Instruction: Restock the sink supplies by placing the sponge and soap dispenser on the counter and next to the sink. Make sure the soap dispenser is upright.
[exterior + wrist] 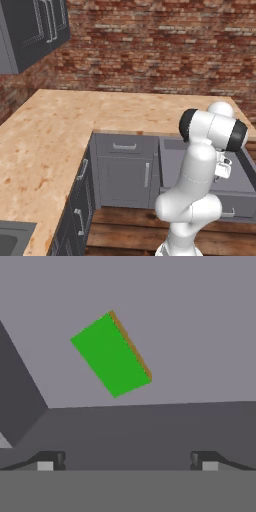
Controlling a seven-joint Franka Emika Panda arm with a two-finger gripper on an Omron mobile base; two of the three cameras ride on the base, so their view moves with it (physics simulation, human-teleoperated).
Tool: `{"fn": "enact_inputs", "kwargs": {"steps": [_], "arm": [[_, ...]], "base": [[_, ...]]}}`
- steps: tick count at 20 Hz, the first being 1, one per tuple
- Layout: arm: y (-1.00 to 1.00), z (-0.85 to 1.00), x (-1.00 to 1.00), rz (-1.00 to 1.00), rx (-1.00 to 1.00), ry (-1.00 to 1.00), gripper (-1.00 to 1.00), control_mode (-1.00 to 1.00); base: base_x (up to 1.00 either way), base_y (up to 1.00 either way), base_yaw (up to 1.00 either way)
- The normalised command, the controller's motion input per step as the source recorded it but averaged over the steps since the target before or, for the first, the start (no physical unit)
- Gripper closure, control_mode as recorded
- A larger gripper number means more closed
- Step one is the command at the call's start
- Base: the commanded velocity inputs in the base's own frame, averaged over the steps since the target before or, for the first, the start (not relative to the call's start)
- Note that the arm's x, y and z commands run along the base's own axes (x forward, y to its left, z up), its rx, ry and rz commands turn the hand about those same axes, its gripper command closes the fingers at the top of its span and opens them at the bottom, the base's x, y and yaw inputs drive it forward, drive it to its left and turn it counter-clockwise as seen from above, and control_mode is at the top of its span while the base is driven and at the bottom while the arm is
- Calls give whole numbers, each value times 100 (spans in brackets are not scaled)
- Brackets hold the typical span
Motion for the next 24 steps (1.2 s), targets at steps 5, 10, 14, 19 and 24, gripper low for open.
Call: {"fn": "enact_inputs", "kwargs": {"steps": [5, 10, 14, 19, 24], "arm": [[8, -13, 0, 15, 0, -2, -100, -100], [0, -5, 0, 11, 0, 0, -100, -100], [0, -4, 0, 9, 0, 0, -100, -100], [0, -3, 4, 7, 0, 0, -100, -100], [0, 0, 6, 5, 0, 0, -100, -100]], "base": [[0, 0, 0], [0, 0, 0], [0, 0, 0], [0, 0, 0], [0, 0, 0]]}}
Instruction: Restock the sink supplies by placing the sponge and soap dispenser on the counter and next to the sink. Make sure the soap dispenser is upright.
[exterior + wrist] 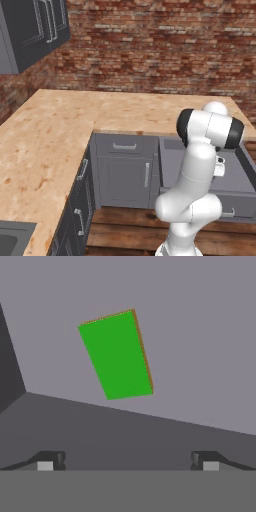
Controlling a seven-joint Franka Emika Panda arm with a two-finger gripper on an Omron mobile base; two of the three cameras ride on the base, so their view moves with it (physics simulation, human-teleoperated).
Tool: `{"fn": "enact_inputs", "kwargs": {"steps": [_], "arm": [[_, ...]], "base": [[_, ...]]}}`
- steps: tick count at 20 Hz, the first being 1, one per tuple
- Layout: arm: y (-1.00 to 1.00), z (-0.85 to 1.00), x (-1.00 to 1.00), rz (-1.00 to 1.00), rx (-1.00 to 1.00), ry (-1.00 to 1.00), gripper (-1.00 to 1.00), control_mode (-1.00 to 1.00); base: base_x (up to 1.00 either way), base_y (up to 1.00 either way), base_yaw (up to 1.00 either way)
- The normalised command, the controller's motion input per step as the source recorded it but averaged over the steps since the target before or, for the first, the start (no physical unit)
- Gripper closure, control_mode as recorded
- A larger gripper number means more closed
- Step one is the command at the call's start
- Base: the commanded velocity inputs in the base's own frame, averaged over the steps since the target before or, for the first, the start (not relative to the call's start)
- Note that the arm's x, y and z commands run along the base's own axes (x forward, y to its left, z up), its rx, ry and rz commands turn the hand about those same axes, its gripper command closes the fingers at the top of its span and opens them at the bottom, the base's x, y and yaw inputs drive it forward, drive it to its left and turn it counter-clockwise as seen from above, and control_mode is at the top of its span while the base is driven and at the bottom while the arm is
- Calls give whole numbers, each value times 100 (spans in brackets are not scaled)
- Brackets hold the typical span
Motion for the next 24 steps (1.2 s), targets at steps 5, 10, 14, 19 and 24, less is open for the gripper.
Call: {"fn": "enact_inputs", "kwargs": {"steps": [5, 10, 14, 19, 24], "arm": [[0, 0, 17, 3, 0, 0, -100, -100], [0, 0, 13, 0, 0, 0, -100, -100], [7, 0, 19, 0, 0, 1, -100, -100], [25, 0, 2, 0, -3, 0, -100, -100], [28, 0, 0, -3, -5, 0, -100, -100]], "base": [[0, 0, 0], [0, 0, 0], [0, 0, 0], [0, 0, 0], [0, 0, 0]]}}
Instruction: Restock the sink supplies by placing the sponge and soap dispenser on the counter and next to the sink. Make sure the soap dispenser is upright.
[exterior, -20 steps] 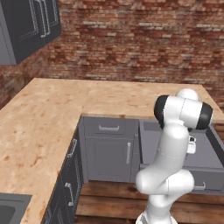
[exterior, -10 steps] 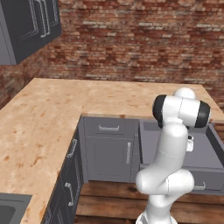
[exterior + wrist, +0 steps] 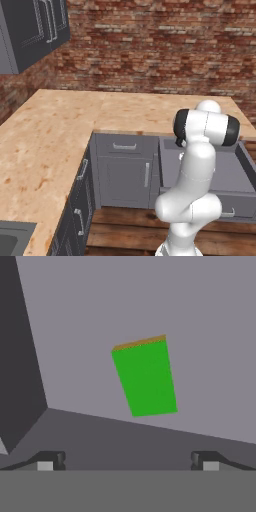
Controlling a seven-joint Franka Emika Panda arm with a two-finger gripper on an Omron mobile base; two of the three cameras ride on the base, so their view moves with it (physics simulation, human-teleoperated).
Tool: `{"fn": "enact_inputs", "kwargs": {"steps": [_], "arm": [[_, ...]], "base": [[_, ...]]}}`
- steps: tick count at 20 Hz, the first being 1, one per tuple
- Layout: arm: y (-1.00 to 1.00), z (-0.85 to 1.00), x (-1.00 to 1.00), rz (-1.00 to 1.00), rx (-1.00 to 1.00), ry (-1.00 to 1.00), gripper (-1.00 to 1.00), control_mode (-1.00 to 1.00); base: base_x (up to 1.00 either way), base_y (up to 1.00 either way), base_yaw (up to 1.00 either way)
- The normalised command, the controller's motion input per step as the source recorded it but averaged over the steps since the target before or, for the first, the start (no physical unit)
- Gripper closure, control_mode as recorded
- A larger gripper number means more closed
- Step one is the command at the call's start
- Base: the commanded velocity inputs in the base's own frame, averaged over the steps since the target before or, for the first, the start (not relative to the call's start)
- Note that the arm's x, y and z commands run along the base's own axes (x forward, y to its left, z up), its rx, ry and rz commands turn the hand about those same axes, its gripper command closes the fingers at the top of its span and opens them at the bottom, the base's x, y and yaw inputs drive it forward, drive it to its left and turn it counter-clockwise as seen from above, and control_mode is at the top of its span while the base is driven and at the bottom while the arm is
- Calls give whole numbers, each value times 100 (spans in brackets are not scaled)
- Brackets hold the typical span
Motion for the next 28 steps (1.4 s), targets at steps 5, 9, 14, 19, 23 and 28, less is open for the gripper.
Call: {"fn": "enact_inputs", "kwargs": {"steps": [5, 9, 14, 19, 23, 28], "arm": [[5, 0, 0, -3, -3, -1, -100, -100], [0, 0, 0, -1, 0, 0, -100, -100], [0, 0, 12, 0, 0, 0, -100, -100], [0, -10, 4, 0, 0, -4, -100, -100], [-1, -20, 0, 0, 0, -5, -100, -100], [-6, -14, 0, 0, 0, -2, -100, -100]], "base": [[0, 0, 0], [0, 0, 0], [0, 0, 0], [0, 0, 0], [0, 0, 0], [0, 0, 0]]}}
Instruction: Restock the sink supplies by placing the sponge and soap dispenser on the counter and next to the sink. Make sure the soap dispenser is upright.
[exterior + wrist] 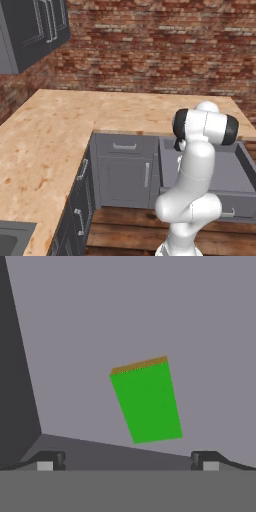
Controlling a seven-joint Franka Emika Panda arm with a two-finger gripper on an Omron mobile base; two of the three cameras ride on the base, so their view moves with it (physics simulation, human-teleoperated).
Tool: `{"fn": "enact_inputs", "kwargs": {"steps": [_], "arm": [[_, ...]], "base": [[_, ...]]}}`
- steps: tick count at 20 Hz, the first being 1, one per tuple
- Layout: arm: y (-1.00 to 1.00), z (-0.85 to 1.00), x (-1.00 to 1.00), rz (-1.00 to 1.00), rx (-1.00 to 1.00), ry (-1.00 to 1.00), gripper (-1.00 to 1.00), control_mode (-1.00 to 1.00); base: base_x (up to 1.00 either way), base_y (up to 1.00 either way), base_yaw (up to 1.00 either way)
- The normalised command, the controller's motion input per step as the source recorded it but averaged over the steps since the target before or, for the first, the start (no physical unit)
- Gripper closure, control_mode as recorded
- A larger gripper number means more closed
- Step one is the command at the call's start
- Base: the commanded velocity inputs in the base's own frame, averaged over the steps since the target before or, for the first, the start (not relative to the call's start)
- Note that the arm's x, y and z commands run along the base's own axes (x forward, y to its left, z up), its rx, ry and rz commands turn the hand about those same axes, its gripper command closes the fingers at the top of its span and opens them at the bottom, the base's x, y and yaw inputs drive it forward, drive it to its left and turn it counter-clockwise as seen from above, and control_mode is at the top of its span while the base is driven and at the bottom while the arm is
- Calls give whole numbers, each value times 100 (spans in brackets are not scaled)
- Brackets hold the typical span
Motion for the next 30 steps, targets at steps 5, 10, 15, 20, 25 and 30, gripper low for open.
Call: {"fn": "enact_inputs", "kwargs": {"steps": [5, 10, 15, 20, 25, 30], "arm": [[-2, -18, 0, 0, 0, -4, -100, -100], [0, -12, 0, 0, 0, -5, -100, -100], [0, -11, 0, 0, -1, -1, -100, -100], [0, -23, 0, 1, -7, -1, -100, -100], [0, -17, -1, 0, -5, -6, -100, -100], [1, -13, 0, 0, -7, -3, -100, -100]], "base": [[0, 0, 0], [0, 0, 0], [0, 0, 0], [0, 0, 0], [0, 0, 0], [0, 0, 0]]}}
